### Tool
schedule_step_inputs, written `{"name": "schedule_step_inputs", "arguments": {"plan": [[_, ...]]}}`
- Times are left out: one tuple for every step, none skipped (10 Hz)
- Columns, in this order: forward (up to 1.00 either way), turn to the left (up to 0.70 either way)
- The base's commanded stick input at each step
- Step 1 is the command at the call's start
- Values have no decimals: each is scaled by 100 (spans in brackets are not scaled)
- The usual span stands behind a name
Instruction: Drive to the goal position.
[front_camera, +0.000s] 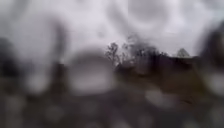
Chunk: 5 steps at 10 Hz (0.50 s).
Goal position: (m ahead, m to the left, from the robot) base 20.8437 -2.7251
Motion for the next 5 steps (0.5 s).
{"name": "schedule_step_inputs", "arguments": {"plan": [[85, 34], [85, 21], [85, 5], [85, 0], [85, 0]]}}
